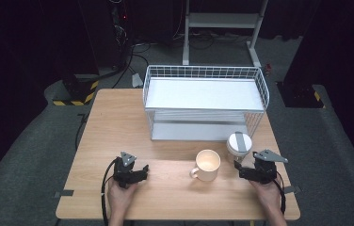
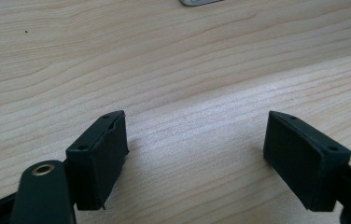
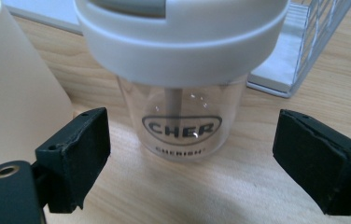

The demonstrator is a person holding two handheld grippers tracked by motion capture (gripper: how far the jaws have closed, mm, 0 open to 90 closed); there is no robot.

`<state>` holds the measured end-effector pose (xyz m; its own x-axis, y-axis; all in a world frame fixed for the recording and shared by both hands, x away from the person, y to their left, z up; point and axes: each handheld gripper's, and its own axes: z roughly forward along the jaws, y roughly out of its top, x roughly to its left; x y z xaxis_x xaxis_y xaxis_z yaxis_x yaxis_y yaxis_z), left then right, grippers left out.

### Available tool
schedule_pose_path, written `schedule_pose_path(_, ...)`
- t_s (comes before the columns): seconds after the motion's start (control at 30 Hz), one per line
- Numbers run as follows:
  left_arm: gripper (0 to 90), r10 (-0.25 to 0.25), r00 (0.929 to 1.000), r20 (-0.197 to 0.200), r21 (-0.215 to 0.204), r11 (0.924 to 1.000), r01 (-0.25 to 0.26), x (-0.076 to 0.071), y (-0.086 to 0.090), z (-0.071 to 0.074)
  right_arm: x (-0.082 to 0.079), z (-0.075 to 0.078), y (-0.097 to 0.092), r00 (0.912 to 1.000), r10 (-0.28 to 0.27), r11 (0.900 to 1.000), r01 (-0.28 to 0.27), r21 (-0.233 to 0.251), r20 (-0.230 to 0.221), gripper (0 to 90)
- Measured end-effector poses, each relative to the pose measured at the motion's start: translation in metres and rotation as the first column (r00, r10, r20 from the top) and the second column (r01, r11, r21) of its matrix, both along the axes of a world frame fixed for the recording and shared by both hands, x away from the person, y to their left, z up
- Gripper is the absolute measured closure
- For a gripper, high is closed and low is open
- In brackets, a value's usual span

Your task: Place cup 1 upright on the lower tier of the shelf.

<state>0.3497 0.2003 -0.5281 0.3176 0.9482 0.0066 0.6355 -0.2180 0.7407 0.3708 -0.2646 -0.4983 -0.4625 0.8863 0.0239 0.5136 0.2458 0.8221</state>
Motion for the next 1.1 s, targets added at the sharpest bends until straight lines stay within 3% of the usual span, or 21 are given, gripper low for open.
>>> schedule_pose_path(0.33,21.9,0.0,1.0,0.0,0.001,1.0,0.0,0.0,0.0,0.0,0.012,0.002,0.007,0.9999,-0.008,0.9998,0.008,0.02,-0.009,11.2)
schedule_pose_path(0.77,21.6,0.003,1.0,0.001,0.001,1.0,-0.003,0.0,0.0,0.0,0.023,0.0,0.017,0.9999,0.001,1.0,-0.001,-0.002,0.016,12.8)
schedule_pose_path(1.1,21.6,0.001,1.0,0.0,0.002,1.0,-0.001,0.0,0.0,0.0,0.032,0.0,0.025,0.9999,-0.009,0.9998,0.009,-0.018,0.009,15.3)
